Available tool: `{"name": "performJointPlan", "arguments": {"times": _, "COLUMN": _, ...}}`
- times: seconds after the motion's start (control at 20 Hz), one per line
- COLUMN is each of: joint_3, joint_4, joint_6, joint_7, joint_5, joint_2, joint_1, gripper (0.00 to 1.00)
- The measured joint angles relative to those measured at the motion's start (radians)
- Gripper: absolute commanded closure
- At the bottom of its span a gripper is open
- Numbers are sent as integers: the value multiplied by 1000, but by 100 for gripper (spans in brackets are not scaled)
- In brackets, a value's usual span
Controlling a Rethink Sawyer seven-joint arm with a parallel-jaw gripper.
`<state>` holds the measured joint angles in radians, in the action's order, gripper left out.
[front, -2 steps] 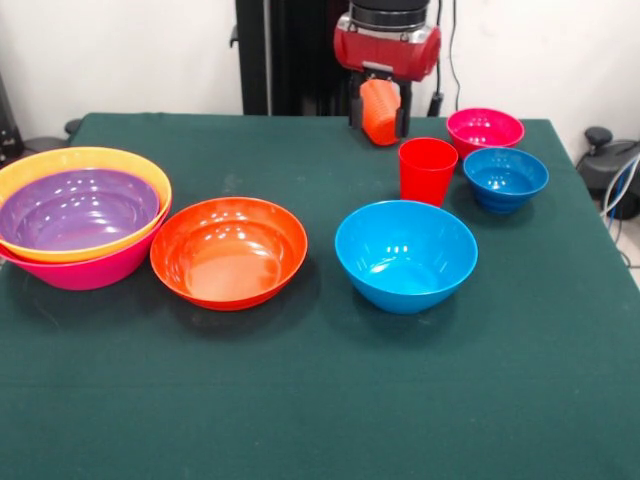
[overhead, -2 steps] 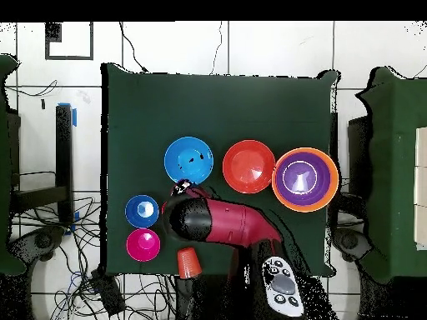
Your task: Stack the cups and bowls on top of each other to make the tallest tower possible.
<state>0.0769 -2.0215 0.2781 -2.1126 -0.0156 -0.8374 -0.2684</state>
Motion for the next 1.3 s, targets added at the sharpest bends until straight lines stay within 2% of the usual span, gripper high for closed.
{"name": "performJointPlan", "arguments": {"times": 0.55, "joint_3": 22, "joint_4": -25, "joint_6": -49, "joint_7": 0, "joint_5": 5, "joint_2": -9, "joint_1": -6, "gripper": 0}}
{"name": "performJointPlan", "arguments": {"times": 0.95, "joint_3": 18, "joint_4": -25, "joint_6": -153, "joint_7": 0, "joint_5": 5, "joint_2": 56, "joint_1": 5, "gripper": 0}}
{"name": "performJointPlan", "arguments": {"times": 1.3, "joint_3": -20, "joint_4": -24, "joint_6": -160, "joint_7": 0, "joint_5": 6, "joint_2": 110, "joint_1": 54, "gripper": 0}}
